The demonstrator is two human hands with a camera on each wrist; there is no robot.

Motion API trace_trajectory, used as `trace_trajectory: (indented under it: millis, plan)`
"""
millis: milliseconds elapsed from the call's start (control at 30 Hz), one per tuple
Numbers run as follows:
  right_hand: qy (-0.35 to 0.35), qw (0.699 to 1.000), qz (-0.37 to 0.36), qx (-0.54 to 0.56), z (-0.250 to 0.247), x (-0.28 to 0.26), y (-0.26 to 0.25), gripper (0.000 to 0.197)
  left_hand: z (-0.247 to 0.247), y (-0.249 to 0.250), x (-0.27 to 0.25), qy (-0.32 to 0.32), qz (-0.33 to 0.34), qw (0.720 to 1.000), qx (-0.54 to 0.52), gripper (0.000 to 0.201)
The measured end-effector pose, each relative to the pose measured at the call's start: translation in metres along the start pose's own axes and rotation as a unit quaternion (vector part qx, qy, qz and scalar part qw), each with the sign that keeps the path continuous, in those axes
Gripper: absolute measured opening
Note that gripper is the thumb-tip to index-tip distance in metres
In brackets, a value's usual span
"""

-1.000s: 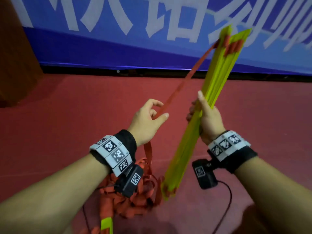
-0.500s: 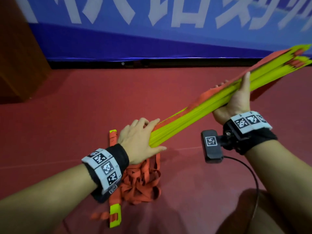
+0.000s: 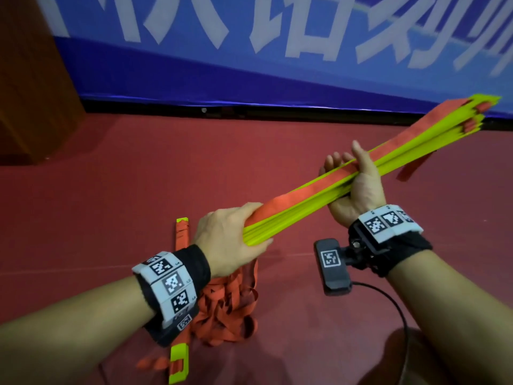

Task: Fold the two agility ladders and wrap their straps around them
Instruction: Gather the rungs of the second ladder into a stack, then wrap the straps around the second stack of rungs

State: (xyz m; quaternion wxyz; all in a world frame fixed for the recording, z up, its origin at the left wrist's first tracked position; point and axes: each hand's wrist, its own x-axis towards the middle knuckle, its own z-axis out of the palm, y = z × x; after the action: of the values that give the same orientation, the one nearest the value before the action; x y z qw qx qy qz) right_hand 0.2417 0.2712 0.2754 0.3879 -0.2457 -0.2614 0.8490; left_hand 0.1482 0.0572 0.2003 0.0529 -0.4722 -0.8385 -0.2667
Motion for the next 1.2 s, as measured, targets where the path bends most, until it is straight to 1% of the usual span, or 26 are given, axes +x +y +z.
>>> trace_trajectory:
  millis: [167, 233, 300, 400, 433, 500, 533, 567, 600, 633, 667, 700, 733, 767, 800, 833, 867, 900, 933, 967, 1033, 1067, 1100, 1133, 1167, 1200]
  plan:
    - [0.010, 0.998, 0.043, 0.041, -0.001, 0.009, 0.004, 0.028, -0.011, -0.003, 0.003, -0.069, -0.018, 0.997, 0.031, 0.068]
    - [0.003, 0.998, 0.049, 0.033, 0.000, 0.010, 0.008, 0.027, -0.010, -0.005, 0.003, -0.076, -0.024, 0.996, 0.046, 0.059]
    - [-0.008, 0.999, 0.053, 0.013, 0.002, 0.011, 0.012, 0.022, -0.009, -0.007, 0.002, -0.063, -0.036, 0.996, 0.047, 0.049]
    - [-0.001, 0.995, 0.056, -0.082, 0.000, 0.014, 0.014, 0.015, -0.016, -0.009, 0.007, -0.026, -0.048, 0.997, 0.050, 0.050]
    - [0.004, 0.990, 0.065, -0.126, -0.002, 0.014, 0.015, 0.019, -0.020, -0.010, 0.010, -0.017, -0.055, 0.997, 0.053, 0.051]
    - [0.017, 0.969, 0.095, -0.229, -0.010, 0.013, 0.016, 0.038, -0.030, -0.013, 0.017, -0.005, -0.065, 0.996, 0.067, 0.052]
    - [0.013, 0.948, 0.116, -0.296, -0.014, 0.011, 0.017, 0.054, -0.036, -0.015, 0.019, 0.001, -0.065, 0.995, 0.078, 0.053]
    - [-0.004, 0.917, 0.141, -0.373, -0.017, 0.009, 0.018, 0.073, -0.041, -0.017, 0.022, 0.004, -0.065, 0.994, 0.088, 0.053]
    - [-0.027, 0.877, 0.167, -0.449, -0.018, 0.005, 0.020, 0.091, -0.045, -0.018, 0.024, 0.004, -0.065, 0.993, 0.098, 0.053]
    - [-0.053, 0.833, 0.185, -0.519, -0.016, 0.001, 0.022, 0.102, -0.048, -0.019, 0.026, 0.001, -0.066, 0.992, 0.109, 0.052]
    - [-0.080, 0.792, 0.182, -0.577, -0.012, -0.005, 0.023, 0.103, -0.049, -0.020, 0.027, -0.004, -0.067, 0.991, 0.120, 0.052]
    - [-0.110, 0.763, 0.142, -0.621, -0.009, -0.009, 0.025, 0.094, -0.050, -0.020, 0.028, -0.007, -0.066, 0.989, 0.130, 0.052]
    - [-0.155, 0.749, 0.065, -0.641, -0.006, -0.011, 0.029, 0.076, -0.051, -0.021, 0.029, -0.010, -0.064, 0.988, 0.139, 0.051]
    - [-0.211, 0.728, -0.039, -0.651, -0.005, -0.012, 0.033, 0.057, -0.051, -0.021, 0.030, -0.014, -0.060, 0.987, 0.147, 0.050]
    - [-0.253, 0.683, -0.154, -0.668, -0.004, -0.013, 0.037, 0.041, -0.052, -0.021, 0.031, -0.016, -0.055, 0.986, 0.154, 0.049]
    - [-0.269, 0.624, -0.260, -0.686, -0.003, -0.013, 0.043, 0.029, -0.053, -0.021, 0.031, -0.015, -0.047, 0.986, 0.158, 0.047]
    - [-0.268, 0.566, -0.345, -0.699, 0.000, -0.013, 0.050, 0.029, -0.054, -0.020, 0.031, -0.012, -0.036, 0.986, 0.163, 0.045]
    - [-0.264, 0.523, -0.402, -0.704, 0.003, -0.015, 0.055, 0.040, -0.054, -0.019, 0.030, -0.012, -0.025, 0.985, 0.167, 0.043]
    - [-0.270, 0.508, -0.426, -0.699, 0.007, -0.016, 0.060, 0.054, -0.054, -0.018, 0.029, -0.015, -0.014, 0.985, 0.173, 0.041]
    - [-0.285, 0.509, -0.419, -0.696, 0.010, -0.015, 0.061, 0.066, -0.054, -0.017, 0.028, -0.020, -0.005, 0.983, 0.180, 0.040]
    - [-0.342, 0.518, -0.334, -0.709, 0.011, -0.015, 0.060, 0.083, -0.054, -0.017, 0.026, -0.031, 0.005, 0.982, 0.187, 0.041]
    - [-0.360, 0.500, -0.285, -0.734, 0.008, -0.015, 0.060, 0.090, -0.053, -0.018, 0.024, -0.034, 0.009, 0.982, 0.185, 0.043]
    - [-0.364, 0.455, -0.254, -0.772, 0.005, -0.016, 0.061, 0.095, -0.053, -0.018, 0.023, -0.036, 0.013, 0.982, 0.184, 0.045]
    - [-0.357, 0.390, -0.245, -0.813, 0.001, -0.017, 0.064, 0.097, -0.052, -0.019, 0.021, -0.040, 0.014, 0.982, 0.182, 0.047]
    - [-0.344, 0.333, -0.249, -0.842, -0.001, -0.017, 0.067, 0.092, -0.050, -0.018, 0.019, -0.046, 0.014, 0.983, 0.178, 0.047]
    - [-0.332, 0.296, -0.256, -0.858, -0.003, -0.015, 0.071, 0.081, -0.048, -0.019, 0.017, -0.051, 0.015, 0.984, 0.169, 0.047]
